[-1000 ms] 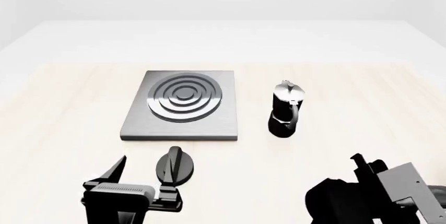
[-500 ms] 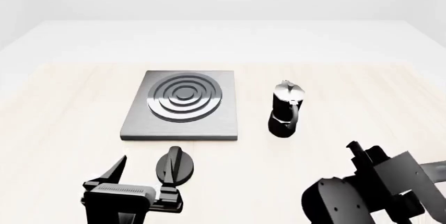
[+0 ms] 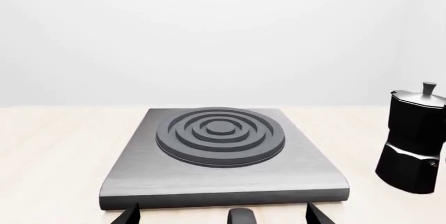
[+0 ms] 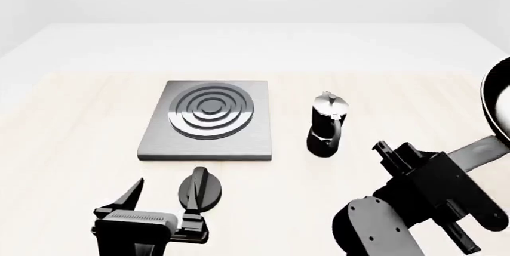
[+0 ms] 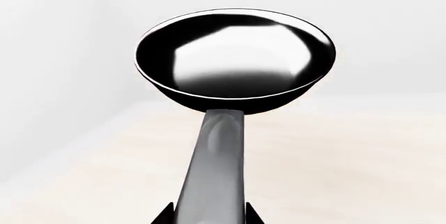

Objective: Put the frying pan on the stove.

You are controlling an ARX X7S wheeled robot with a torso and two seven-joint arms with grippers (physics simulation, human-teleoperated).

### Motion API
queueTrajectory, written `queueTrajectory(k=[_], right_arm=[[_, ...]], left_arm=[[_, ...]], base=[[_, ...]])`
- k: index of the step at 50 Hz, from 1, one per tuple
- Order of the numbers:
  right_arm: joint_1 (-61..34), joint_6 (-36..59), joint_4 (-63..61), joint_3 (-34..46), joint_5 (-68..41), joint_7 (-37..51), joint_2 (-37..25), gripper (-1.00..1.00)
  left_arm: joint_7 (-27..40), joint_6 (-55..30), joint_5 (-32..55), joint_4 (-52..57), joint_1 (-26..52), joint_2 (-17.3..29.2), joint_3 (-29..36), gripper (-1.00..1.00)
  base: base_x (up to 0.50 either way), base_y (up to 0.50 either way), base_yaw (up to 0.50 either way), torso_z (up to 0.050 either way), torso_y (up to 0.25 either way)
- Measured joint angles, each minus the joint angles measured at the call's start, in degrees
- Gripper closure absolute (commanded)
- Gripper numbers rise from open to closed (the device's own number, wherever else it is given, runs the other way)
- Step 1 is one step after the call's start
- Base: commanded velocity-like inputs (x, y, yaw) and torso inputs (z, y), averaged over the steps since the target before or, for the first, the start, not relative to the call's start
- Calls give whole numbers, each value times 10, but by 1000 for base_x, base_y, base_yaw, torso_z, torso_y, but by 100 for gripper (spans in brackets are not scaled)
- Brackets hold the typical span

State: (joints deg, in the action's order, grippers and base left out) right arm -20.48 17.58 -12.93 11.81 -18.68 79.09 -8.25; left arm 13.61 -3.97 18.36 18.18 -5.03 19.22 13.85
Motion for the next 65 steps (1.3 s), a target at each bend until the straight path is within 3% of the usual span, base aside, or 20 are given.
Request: queueTrajectory(k=[44,65], right_arm=[[-77,25,14,145,-19,-137,-2,100],[-113,2,36,199,-75,-247,2,100]], left_arm=[[9,9,0,-5,-2,5,4,-100],[13,5,0,0,0,10,8,-100]], base=[[0,0,0,0,2],[0,0,0,0,2]])
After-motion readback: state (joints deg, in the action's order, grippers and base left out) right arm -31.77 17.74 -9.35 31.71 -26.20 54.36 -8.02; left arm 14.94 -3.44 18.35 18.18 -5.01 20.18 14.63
